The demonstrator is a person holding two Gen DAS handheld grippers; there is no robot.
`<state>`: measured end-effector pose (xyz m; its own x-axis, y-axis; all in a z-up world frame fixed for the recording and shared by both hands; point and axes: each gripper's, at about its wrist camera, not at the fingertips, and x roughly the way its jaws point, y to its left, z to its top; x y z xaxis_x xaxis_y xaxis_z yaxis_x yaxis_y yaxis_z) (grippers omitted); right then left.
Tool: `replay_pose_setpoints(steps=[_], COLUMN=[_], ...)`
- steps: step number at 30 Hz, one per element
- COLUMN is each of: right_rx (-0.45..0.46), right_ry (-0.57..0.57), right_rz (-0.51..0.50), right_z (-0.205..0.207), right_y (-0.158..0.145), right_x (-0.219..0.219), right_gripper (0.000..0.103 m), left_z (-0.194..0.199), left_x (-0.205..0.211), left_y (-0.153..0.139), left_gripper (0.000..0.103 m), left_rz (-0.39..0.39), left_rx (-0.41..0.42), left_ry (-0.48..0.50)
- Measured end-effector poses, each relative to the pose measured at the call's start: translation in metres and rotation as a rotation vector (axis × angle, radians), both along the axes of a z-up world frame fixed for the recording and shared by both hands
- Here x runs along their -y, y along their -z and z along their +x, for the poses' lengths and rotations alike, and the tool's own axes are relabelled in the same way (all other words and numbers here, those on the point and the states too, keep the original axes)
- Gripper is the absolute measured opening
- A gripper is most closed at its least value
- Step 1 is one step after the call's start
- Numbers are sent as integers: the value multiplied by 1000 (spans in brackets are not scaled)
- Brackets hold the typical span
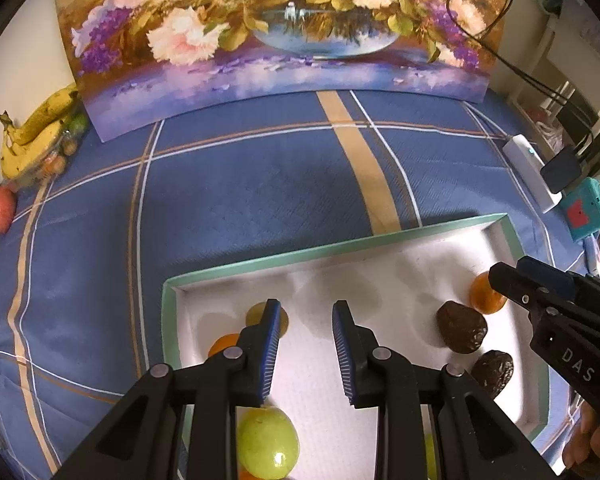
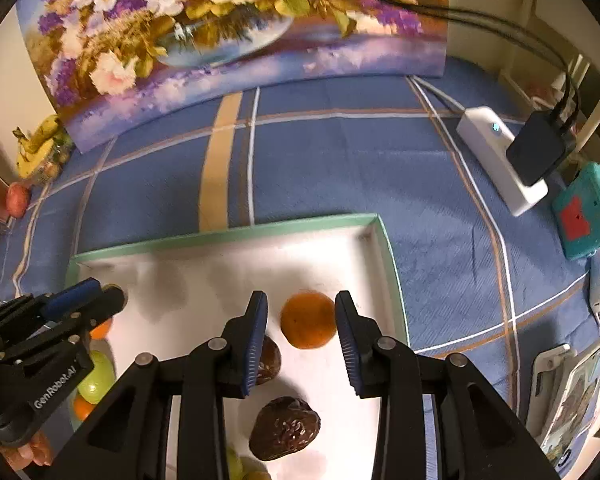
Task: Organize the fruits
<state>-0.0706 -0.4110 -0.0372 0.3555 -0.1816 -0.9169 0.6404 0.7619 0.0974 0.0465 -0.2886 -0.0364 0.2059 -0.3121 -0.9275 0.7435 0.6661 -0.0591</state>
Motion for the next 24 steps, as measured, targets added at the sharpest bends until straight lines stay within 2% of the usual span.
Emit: replay_pose_setpoints(steps=[10,18,19,20,21,22,24], right_rx=[32,28,28,27,25,23,15], right_ry=[-18,-38,-40,-43,-46,-47,-49], right_rz=[-35,-41,-42,-44,-47,-49,-57], right_z=[1,6,6,7,8,9,11], right_y=[-17,-18,-18,-18,-18,-18,-17], right_x=[-7,-13,-13,-14,-16,-16,-18], right_gripper=[36,36,36,36,36,38,55], left_z=[9,32,35,39,43,47,51], left_x=[-8,-30,-32,-37,-40,-44,-51], left_y=[-11,-15,-15,-15,-15,-16,-18], left_gripper=[29,31,33,43,57,63,72], left_rz=[-27,-64,-65,-65,-64,-62,-58], left_rx=[10,2,2,5,9,19,38], left_ry=[-64,-181,-193,-212,-227,-247,-273])
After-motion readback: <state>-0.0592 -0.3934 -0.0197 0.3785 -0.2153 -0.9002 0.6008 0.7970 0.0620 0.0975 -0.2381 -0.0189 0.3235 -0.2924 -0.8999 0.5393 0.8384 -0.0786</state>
